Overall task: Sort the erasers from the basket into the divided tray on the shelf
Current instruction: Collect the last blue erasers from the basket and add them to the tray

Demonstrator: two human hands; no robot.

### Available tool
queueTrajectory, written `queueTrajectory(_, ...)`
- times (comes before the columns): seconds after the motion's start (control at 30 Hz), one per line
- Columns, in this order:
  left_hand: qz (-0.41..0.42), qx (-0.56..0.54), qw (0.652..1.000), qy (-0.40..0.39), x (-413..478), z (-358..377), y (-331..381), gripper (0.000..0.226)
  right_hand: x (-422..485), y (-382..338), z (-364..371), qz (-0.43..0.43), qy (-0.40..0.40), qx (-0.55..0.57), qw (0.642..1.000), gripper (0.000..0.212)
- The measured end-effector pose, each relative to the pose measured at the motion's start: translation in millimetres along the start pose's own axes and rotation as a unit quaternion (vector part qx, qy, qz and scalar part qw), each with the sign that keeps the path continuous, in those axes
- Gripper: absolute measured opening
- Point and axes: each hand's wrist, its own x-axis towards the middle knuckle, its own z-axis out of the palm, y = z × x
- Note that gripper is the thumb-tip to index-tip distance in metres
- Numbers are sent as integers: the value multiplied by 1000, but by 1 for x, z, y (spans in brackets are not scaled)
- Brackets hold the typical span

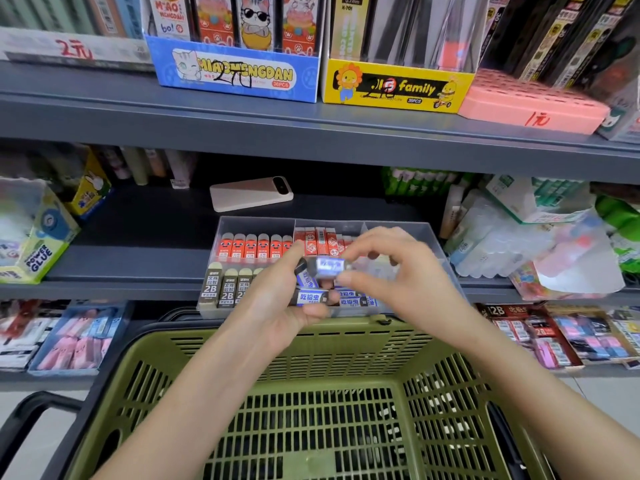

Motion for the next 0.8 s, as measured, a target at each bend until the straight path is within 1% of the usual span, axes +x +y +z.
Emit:
queueTrajectory(0.03,-3,-6,1000,4,0,-3,2,46,3,4,-5,23,17,19,999,14)
queueTrajectory(0.07,-5,-12,1000,7,-1,-7,3,47,6,9,-10,46,28,8,999,14)
queueTrajectory(0.13,-10,-27,1000,-3,-4,-15,6,42,13,21,-16,85,17,-88,992,12)
queueTrajectory(0.2,-10,-46,998,-30,-9,-22,9,35,16,29,-14,109,-18,-167,980,14)
queueTrajectory(0.27,-8,-65,996,-58,-14,-26,12,33,18,34,-7,109,-41,-186,976,17)
queueTrajectory(0.33,-9,-87,993,-81,-18,-29,14,40,18,37,0,108,-47,-171,978,17)
queueTrajectory(0.4,-10,-99,991,-89,-21,-32,14,42,16,40,4,110,-64,-162,978,16)
queueTrajectory(0.5,-5,-81,993,-88,-20,-36,13,41,12,43,8,105,-87,-189,972,9)
queueTrajectory(0.57,-5,-62,994,-90,-20,-37,10,39,11,44,8,101,-91,-194,972,4)
queueTrajectory(0.63,-3,-43,996,-83,-19,-38,8,30,10,44,7,83,-89,-217,969,8)
queueTrajectory(0.7,-5,-27,996,-81,-19,-38,6,31,9,41,6,59,-53,-245,966,15)
queueTrajectory(0.73,-7,-20,996,-82,-18,-37,5,34,8,35,6,50,-31,-225,973,17)
queueTrajectory(0.8,-9,-7,997,-83,-17,-35,2,37,5,18,9,38,-17,-102,994,14)
